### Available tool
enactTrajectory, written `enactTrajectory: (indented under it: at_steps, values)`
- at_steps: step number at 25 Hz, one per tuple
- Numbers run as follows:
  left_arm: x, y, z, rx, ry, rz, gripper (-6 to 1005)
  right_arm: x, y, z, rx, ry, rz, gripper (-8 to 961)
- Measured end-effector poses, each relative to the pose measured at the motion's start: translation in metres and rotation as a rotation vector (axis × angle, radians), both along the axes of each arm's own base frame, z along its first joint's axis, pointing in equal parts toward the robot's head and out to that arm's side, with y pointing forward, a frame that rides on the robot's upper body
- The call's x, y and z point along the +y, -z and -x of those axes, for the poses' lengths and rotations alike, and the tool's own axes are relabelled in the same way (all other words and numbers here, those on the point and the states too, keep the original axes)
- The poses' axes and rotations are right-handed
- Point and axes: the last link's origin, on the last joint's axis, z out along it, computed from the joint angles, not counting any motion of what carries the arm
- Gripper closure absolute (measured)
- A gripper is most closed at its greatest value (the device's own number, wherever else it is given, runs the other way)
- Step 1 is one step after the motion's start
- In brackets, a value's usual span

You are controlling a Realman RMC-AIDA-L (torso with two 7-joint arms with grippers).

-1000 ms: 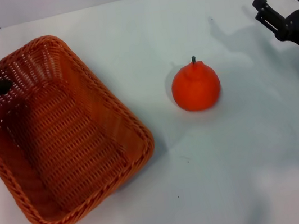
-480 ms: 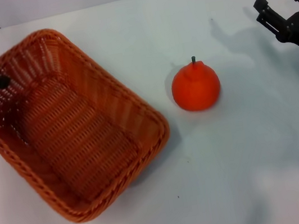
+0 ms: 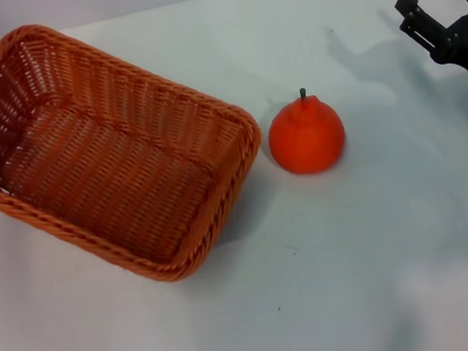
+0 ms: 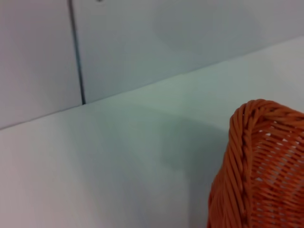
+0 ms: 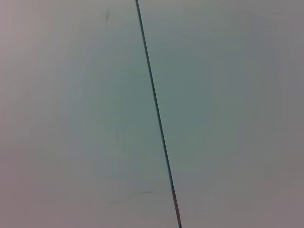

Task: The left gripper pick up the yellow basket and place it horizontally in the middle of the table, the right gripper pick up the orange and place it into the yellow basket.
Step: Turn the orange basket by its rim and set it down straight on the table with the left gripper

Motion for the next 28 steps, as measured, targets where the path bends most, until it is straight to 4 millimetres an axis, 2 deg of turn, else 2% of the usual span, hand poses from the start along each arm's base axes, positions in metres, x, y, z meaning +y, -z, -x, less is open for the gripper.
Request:
enactTrajectory:
  at_steps: [9, 11, 22, 28]
  values:
    - [-0.013, -0.014, 0.021, -0.243, -0.101, -0.037, 815, 0.005, 0.0, 0.003, -0.004, -0.005, 0.004, 11]
    - [-0.022, -0.014, 0.033, -0.318, -0.151, -0.046, 815, 0.007, 0.0, 0.004, -0.005, -0.008, 0.005, 12]
    - [-0.052, -0.01, 0.065, -0.473, -0.266, -0.141, 815, 0.014, 0.0, 0.004, -0.013, 0.002, 0.013, 12]
    - [-0.057, -0.004, 0.07, -0.512, -0.287, -0.205, 814, 0.016, 0.0, 0.003, -0.017, 0.015, 0.02, 11]
